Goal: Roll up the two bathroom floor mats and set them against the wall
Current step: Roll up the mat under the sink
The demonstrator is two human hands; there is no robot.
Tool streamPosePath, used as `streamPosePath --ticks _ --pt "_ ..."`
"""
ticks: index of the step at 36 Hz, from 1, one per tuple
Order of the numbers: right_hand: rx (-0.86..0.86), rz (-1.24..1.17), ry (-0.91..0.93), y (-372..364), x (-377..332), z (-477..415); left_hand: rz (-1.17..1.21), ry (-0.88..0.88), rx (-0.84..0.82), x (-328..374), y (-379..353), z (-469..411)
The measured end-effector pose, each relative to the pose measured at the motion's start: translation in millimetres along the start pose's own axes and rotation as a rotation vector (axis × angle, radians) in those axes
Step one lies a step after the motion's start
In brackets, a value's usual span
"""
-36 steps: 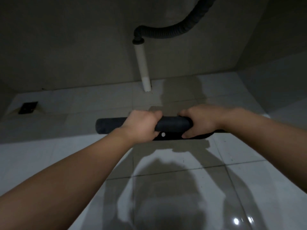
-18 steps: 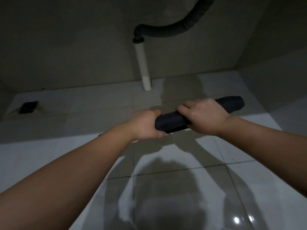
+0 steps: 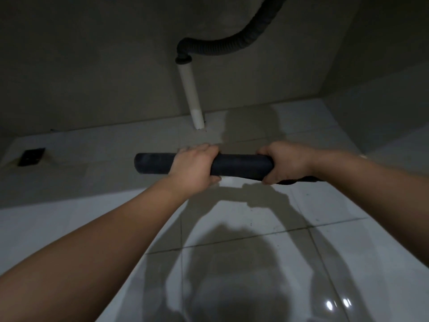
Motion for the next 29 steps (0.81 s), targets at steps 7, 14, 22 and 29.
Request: streamPosePath --ticks 7,14,22,29 --pt "0.151 -0.236 -0.302 20.8 63.5 30.3 0.212 0.239 0.007 34.7 -4.1 -18.1" --pt "0.303 -0.42 -0.506 45.4 135.3 85.0 0.642 0.454 -0.236 141.0 -34.1 -58.7" --pt "0.344 -0.557 -0.577 47.1 211.0 120.5 1.036 0.691 -0.358 246.7 -76.4 -94.2" --pt "0.391 -0.625 -0.593 36.0 274.3 127.0 1.263 0.893 -0.371 308.2 -117.8 -124.3"
Point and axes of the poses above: each hand's wrist, its own z-axis away from the middle knuckle, its own y-axis out of the back of the hand, x = y × z, the point moved 7 cm from there along -z, towards the middle knuckle, and after that the axes turned 13 degrees about x, right-handed, at the moved point
